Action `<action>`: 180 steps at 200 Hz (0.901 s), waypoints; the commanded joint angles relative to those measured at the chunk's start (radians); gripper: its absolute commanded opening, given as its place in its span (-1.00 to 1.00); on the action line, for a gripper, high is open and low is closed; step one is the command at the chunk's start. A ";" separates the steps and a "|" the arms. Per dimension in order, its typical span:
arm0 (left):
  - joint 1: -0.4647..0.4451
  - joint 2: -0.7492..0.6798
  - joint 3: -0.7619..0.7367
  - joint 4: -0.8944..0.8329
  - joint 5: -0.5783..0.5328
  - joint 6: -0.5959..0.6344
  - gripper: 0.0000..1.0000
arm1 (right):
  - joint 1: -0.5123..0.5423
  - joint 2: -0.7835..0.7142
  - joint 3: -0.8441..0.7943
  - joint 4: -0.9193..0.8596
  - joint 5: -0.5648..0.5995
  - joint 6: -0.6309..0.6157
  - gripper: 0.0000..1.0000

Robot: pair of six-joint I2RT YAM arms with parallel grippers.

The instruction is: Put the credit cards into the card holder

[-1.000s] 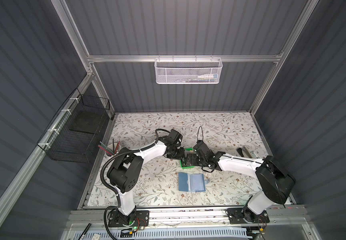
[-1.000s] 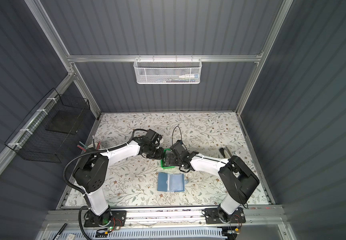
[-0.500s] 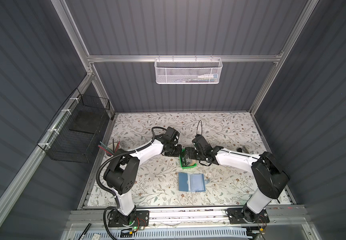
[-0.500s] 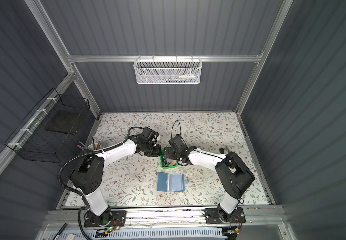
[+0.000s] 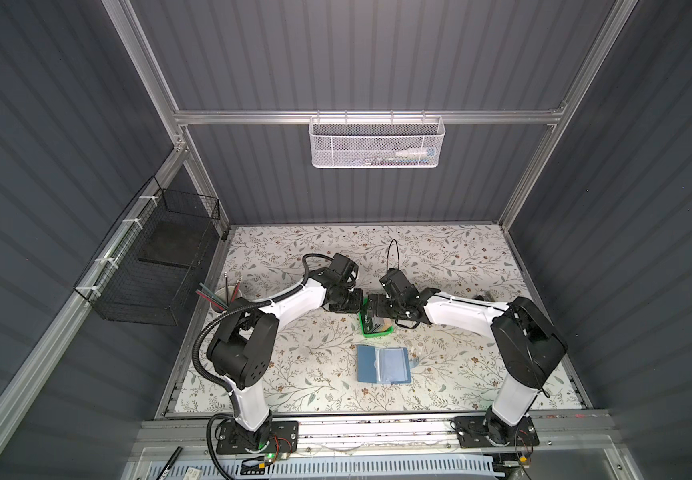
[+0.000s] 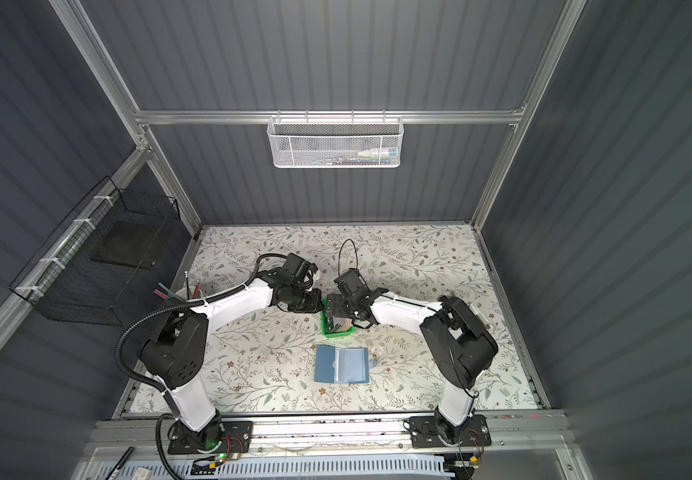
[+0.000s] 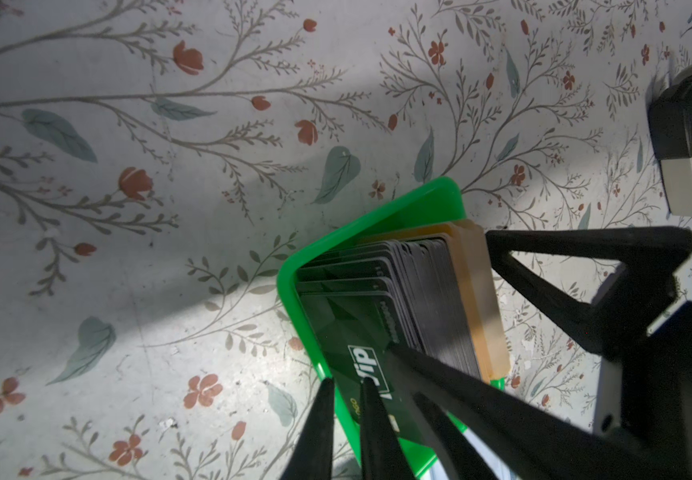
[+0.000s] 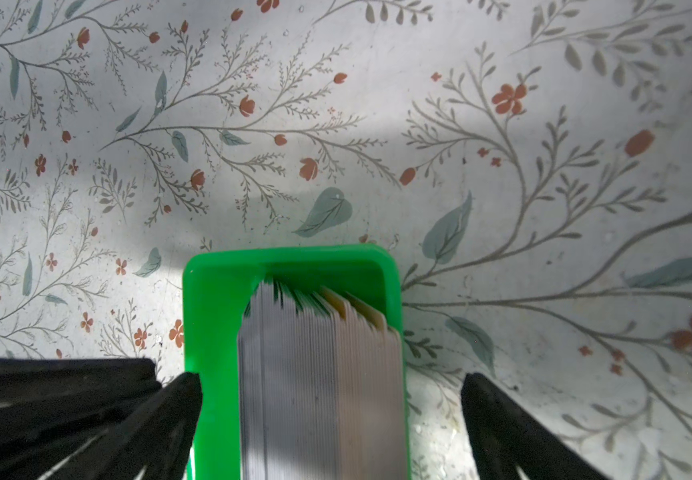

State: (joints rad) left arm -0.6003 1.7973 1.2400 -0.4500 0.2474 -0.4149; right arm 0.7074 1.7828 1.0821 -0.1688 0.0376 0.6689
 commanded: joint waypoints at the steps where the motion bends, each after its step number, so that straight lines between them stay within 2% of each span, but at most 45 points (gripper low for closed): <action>1: 0.004 0.013 0.010 -0.018 0.016 -0.007 -0.69 | -0.005 0.027 0.043 -0.042 -0.019 -0.026 0.98; 128: 0.005 0.057 0.019 -0.018 0.029 -0.018 -0.72 | -0.006 0.078 0.105 -0.077 -0.032 -0.044 0.98; 180: 0.004 0.063 0.019 -0.015 0.030 -0.016 -0.72 | -0.008 0.077 0.087 -0.106 0.020 -0.023 0.98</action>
State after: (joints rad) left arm -0.6003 1.8442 1.2400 -0.4511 0.2554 -0.4263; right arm 0.7036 1.8580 1.1744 -0.2375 0.0254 0.6430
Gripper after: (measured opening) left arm 0.140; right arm 0.991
